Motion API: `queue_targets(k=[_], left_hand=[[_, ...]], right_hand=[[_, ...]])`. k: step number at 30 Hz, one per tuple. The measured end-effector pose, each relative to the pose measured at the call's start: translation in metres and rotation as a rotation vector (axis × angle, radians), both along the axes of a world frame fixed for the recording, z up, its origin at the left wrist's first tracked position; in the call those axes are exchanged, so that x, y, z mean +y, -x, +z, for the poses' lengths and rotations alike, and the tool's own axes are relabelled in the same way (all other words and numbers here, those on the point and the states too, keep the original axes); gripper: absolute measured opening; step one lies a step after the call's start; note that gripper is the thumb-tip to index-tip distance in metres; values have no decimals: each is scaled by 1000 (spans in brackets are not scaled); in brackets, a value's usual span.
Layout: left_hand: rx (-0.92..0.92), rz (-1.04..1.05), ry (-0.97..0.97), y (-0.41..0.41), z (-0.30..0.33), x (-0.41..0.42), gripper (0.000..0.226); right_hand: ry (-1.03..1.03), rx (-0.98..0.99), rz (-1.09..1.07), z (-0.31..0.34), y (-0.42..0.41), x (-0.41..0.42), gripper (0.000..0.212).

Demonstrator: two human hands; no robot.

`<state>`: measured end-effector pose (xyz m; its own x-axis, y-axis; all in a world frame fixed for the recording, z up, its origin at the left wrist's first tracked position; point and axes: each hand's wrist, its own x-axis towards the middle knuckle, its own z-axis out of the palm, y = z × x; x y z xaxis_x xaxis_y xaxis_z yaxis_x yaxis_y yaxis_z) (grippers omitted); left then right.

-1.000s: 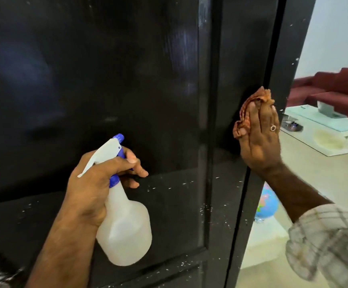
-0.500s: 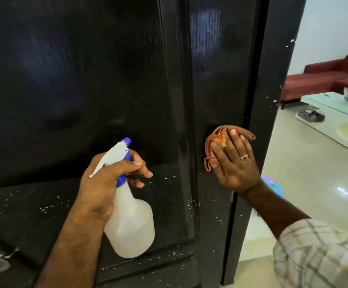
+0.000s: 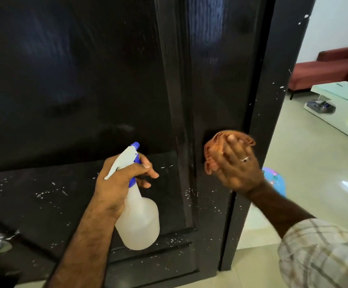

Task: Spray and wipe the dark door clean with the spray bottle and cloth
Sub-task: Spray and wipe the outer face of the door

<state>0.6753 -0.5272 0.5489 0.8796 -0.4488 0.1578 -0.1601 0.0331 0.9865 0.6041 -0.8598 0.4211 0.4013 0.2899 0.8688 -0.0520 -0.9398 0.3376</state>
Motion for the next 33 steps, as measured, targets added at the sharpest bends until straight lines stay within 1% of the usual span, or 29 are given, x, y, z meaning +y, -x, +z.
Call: queue_targets(k=[2,4,5,6,7,9,11,13,14,16,18,20,21,22,23,25,26,28,29,30,31,33], left_hand=[[4,-9,-7,-1,-4,0,7],[16,-14,-8,0,-8,-5,9],[22,-18,-14,1,-10,-8,10],[27,-23,-19,1,-12,-12,10],[31,-29,-22,1,-14,-14,11],[40,-48,-20,1,-18,-19,12],[48,-47,-10,1,-21,-19,12],[48,-29,-12,1,-25,-14,13],[45,-22,-21,0,-28,-11,12],[56,-12,-47,-1,-34,-3,11],[76,-9,-64,-1,-42,4,9],[96,1,-77,1,-51,8,8],[110,6,-80,3,-55,11,8],[125,9,-82,3,-59,12,7],[140,10,-87,4,-63,12,7],[160,16,-91,5,-70,13,5],[163,14,-88,5,-73,12,5],[158,10,-70,9,-77,13,6],[158,9,-65,10,-80,14,6],[161,10,-66,11,-83,17,7],[167,11,-72,12,-87,18,7],[183,21,-81,14,-93,20,7]], right_hand=[[-176,-98,-36,23,-7,9,70],[-353,-170,-63,44,-23,40,71],[-409,-181,-66,49,-31,57,72],[-417,-173,-54,50,-38,70,71],[-365,-144,-36,44,-42,77,70],[-142,-20,2,17,-35,71,66],[78,108,45,-9,-17,43,67],[191,174,81,-19,0,12,69],[196,166,81,-17,6,0,67],[107,47,28,-1,6,-4,61],[-79,-84,-44,21,-8,15,62],[-297,-162,-74,43,-30,47,66],[-359,-186,-70,48,-39,65,67],[-352,-183,-54,45,-46,77,66],[-284,-143,-31,34,-46,83,66],[-37,9,21,-2,-34,75,65],[85,85,48,-22,-22,59,68],[254,220,76,-41,0,24,76],[261,242,70,-40,7,11,76],[208,200,57,-33,10,6,72],[115,113,17,-19,9,5,68],[-146,-74,-57,18,-8,24,69]])
